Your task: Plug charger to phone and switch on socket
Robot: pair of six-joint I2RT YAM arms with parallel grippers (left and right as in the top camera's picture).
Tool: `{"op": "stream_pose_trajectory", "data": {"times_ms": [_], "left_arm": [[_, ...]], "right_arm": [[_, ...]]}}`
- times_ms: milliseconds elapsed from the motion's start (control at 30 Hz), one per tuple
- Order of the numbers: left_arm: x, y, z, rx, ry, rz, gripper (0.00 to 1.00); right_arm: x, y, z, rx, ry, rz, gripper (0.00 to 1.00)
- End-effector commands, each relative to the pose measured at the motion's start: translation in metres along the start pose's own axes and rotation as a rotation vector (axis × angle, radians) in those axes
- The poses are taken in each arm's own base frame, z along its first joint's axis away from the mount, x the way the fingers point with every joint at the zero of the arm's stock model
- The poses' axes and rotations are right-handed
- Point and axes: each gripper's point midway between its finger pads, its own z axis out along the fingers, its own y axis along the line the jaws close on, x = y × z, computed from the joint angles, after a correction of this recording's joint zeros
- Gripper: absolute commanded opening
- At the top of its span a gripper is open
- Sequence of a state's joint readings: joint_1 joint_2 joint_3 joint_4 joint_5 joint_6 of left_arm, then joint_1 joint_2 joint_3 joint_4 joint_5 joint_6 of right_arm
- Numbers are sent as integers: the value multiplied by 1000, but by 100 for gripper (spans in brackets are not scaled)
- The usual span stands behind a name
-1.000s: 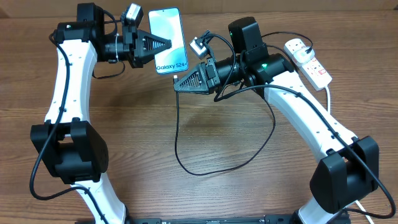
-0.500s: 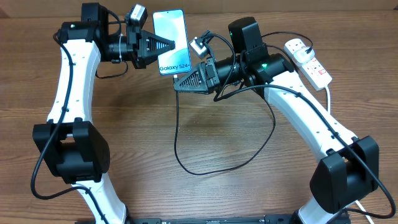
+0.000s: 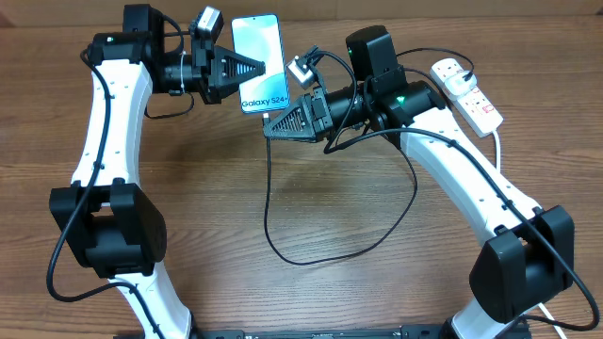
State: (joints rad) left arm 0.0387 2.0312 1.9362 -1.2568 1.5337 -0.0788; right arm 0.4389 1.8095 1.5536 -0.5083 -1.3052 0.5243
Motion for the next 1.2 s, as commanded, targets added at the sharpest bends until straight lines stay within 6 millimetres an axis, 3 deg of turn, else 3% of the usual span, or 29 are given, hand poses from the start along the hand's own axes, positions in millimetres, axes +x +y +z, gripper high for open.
{"op": "stream_pose_trajectory", "data": {"times_ms": [0,1167], "left_arm": [[2,-13,2,49,9,17,4],[0,-13,1,46,5,28,4]], "right_arm": [[0,3,-1,-19,9,-3,4],[2,6,-1,-36,20,-8,4]]}}
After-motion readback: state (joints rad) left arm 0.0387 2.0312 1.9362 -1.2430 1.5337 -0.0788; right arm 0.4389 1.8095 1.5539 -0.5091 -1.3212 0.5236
